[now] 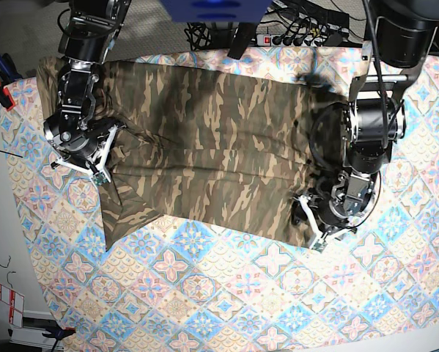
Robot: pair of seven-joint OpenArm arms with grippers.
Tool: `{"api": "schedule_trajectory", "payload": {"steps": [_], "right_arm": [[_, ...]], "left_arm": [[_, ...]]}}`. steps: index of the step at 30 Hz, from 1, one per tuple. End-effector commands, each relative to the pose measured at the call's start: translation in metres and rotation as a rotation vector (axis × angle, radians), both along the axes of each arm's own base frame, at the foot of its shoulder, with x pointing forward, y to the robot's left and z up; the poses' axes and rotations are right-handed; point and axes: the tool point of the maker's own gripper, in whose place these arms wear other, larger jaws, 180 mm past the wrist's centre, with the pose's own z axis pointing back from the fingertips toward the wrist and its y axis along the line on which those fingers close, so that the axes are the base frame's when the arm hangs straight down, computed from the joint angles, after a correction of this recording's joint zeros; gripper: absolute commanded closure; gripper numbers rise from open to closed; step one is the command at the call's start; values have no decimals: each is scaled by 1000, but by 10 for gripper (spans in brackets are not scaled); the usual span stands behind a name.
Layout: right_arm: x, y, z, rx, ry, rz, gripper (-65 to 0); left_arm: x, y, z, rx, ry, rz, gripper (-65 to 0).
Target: Fold the T-shirt properly
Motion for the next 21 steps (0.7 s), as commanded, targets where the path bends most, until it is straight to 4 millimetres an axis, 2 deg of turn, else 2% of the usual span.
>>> {"api": "schedule_trajectory", "payload": {"steps": [1, 3, 5, 11, 14, 18, 21], "right_arm": [[11, -4, 12, -9, -42, -5, -7], [11, -4, 12, -9, -42, -5, -7], [11, -4, 12, -9, -42, -5, -7], [11, -4, 12, -9, -42, -5, -7], [11, -4, 11, -9, -41, -3, -7], [12, -2, 11, -7, -41, 1, -7], [11, 5, 9, 13, -42, -5, -7]], "left_arm": [[-4, -14, -1, -7, 37, -55, -328], [-7, -31, -1, -36, 50, -84, -279], [-7, -35, -1, -41, 51, -89, -230], [-4, -30, 2, -59, 50, -57, -43], [2, -14, 7, -76, 46, -4, -44], [4, -27, 20, -158, 63, -51, -42], [8, -27, 27, -217, 57, -12, -41]]}}
